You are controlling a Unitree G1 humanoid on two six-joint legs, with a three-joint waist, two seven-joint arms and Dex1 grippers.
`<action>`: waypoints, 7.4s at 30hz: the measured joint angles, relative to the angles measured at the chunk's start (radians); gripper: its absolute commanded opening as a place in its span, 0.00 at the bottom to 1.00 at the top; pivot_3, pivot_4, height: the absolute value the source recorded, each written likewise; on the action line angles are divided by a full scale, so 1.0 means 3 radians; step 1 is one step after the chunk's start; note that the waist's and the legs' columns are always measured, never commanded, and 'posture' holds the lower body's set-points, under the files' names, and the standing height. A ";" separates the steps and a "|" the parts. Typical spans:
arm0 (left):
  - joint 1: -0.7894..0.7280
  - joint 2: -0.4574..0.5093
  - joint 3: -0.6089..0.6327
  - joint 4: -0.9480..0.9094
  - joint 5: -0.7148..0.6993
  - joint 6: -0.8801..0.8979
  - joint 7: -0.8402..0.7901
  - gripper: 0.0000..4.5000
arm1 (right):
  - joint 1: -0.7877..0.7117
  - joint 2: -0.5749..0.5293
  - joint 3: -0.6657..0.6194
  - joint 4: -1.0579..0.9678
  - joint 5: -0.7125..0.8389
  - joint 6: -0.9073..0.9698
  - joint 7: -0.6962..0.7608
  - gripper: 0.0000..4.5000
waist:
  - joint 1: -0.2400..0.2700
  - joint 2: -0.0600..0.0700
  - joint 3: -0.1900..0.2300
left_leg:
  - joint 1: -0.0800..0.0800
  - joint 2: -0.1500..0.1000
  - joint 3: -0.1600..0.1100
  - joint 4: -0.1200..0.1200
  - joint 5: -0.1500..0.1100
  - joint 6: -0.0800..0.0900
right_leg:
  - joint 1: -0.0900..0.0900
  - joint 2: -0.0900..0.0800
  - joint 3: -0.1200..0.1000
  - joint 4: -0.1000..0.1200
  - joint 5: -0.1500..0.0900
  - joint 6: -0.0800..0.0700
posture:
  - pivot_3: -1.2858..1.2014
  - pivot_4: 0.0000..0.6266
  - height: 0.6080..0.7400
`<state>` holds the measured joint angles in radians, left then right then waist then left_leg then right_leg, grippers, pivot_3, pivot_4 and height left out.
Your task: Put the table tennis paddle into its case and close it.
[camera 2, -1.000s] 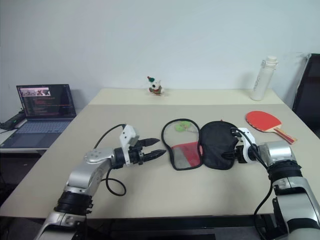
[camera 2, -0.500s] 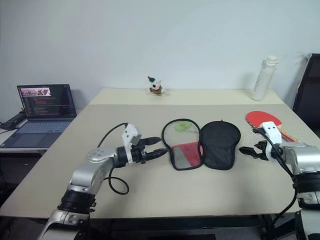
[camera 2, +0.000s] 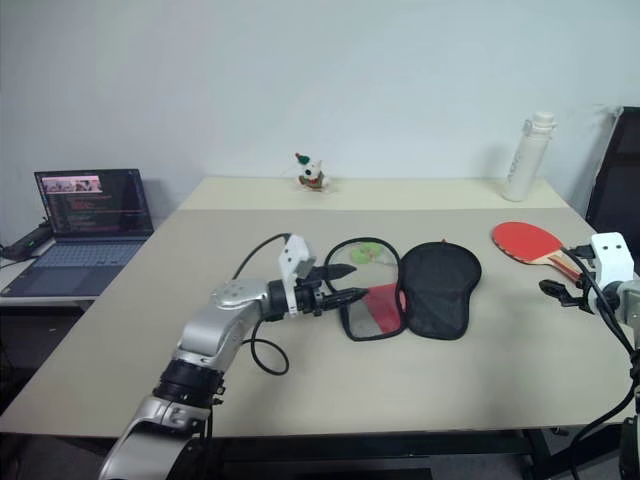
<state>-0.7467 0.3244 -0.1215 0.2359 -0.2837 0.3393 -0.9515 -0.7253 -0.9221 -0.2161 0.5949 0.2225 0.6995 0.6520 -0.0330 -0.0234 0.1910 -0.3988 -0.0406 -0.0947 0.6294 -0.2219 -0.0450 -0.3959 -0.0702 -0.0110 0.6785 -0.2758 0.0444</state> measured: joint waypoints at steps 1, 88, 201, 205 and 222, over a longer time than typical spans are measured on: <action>-0.0015 -0.0006 -0.0003 0.0004 0.0002 -0.0001 0.0003 0.70 | 0.0007 0.0005 -0.0004 -0.0011 0.0005 -0.0036 0.0004 0.99 | 0.0000 0.0000 0.0000 | 0.0000 0.0000 0.0000 0.0000 0.0000 0.0000 | 0.0000 0.0000 0.0000 0.0000 0.0000 0.0000 | 0.52 0.24 1.00; 0.0124 0.0247 0.0162 -0.0094 0.0051 0.0015 0.0227 0.70 | 0.0423 0.0360 -0.0089 -0.0925 0.0545 0.0053 0.0779 0.99 | 0.0005 0.0000 0.0000 | 0.0003 0.0002 -0.0004 0.0004 0.0001 0.0000 | 0.0004 -0.0001 -0.0001 0.0002 0.0001 0.0001 | 0.52 0.24 1.00; 0.0376 0.0659 0.0286 -0.0372 -0.0059 0.0125 -0.0034 0.70 | 0.0452 0.2641 -0.0019 -0.2075 0.0000 0.1048 -0.2516 0.24 | -0.0015 0.0007 0.0002 | -0.0010 0.0005 0.0005 -0.0005 0.0008 0.0012 | -0.0027 0.0000 0.0010 0.0010 0.0014 0.0005 | 0.52 0.24 1.00; 0.0376 0.0654 0.0286 -0.0372 -0.0058 0.0099 -0.0020 0.70 | 0.0458 0.2736 -0.0070 -0.2075 -0.0008 0.0988 -0.2566 0.40 | -0.0015 0.0007 0.0002 | -0.0010 0.0005 0.0004 -0.0005 0.0008 0.0012 | -0.0027 0.0000 0.0010 0.0011 0.0014 0.0005 | 0.52 0.24 1.00; 0.0354 0.0602 0.0259 -0.0061 0.0099 -0.0047 0.0150 0.70 | 0.0546 0.2026 0.0307 -0.3357 0.0536 0.1416 -0.1543 0.98 | -0.0013 0.0007 0.0002 | -0.0010 0.0004 -0.0004 -0.0004 0.0008 0.0012 | -0.0024 0.0002 0.0007 0.0008 0.0014 0.0006 | 0.52 0.24 1.00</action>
<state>-0.6405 0.5050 -0.0438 0.2177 -0.2539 0.3252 -0.9066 -0.5616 -0.3144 -0.1239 -0.4122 0.3832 1.1244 0.1893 -0.0371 -0.0213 0.1915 -0.4019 -0.0395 -0.0958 0.6283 -0.2194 -0.0413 -0.4031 -0.0697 -0.0090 0.6810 -0.2717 0.0460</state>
